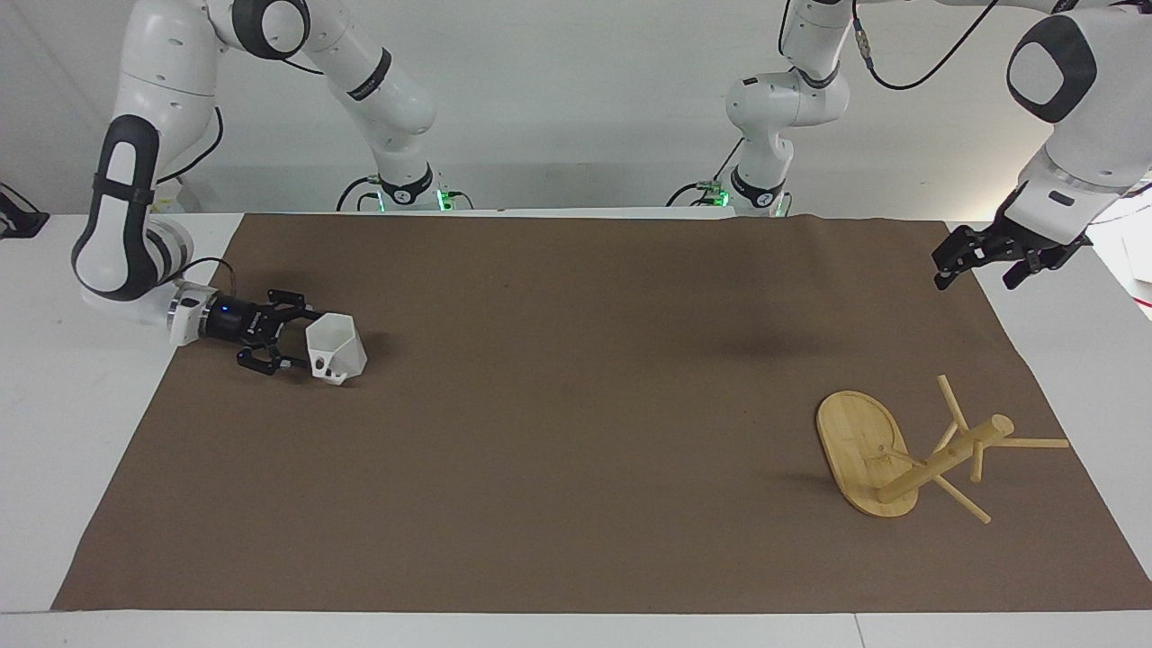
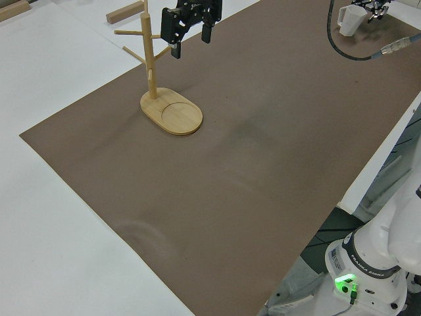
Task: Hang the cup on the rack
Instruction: 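Reach the right gripper to the white mug and close on it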
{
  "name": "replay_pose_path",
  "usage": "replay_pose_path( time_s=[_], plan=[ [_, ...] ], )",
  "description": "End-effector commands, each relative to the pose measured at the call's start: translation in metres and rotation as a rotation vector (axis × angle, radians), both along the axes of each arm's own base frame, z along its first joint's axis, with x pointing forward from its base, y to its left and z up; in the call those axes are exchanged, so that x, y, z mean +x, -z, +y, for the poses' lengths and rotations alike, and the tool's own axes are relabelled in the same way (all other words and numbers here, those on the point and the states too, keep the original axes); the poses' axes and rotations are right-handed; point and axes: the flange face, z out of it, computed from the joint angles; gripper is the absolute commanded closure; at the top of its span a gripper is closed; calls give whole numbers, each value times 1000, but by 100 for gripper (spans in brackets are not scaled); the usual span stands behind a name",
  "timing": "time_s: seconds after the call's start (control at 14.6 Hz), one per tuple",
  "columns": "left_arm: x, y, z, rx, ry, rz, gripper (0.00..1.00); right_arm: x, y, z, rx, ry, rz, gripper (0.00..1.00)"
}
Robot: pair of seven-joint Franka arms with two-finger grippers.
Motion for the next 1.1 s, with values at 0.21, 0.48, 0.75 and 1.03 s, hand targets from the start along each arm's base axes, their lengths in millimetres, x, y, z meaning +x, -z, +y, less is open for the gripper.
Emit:
replay_pose_path(
  time_s=[0.21,0.48,0.75,1.03],
  plan=[
    [-3,0,2,-6,4,4,0,3,-5,15,-2,30,-29,1],
    [-3,0,2,-6,4,4,0,2,-1,20,-2,28,-21,1],
    [-3,0,2,-6,2,4,0,6,2,31,-3,32,-22,1],
    [-3,0,2,-6,2,4,0,8,3,37,-10,31,-20,0]
  ],
)
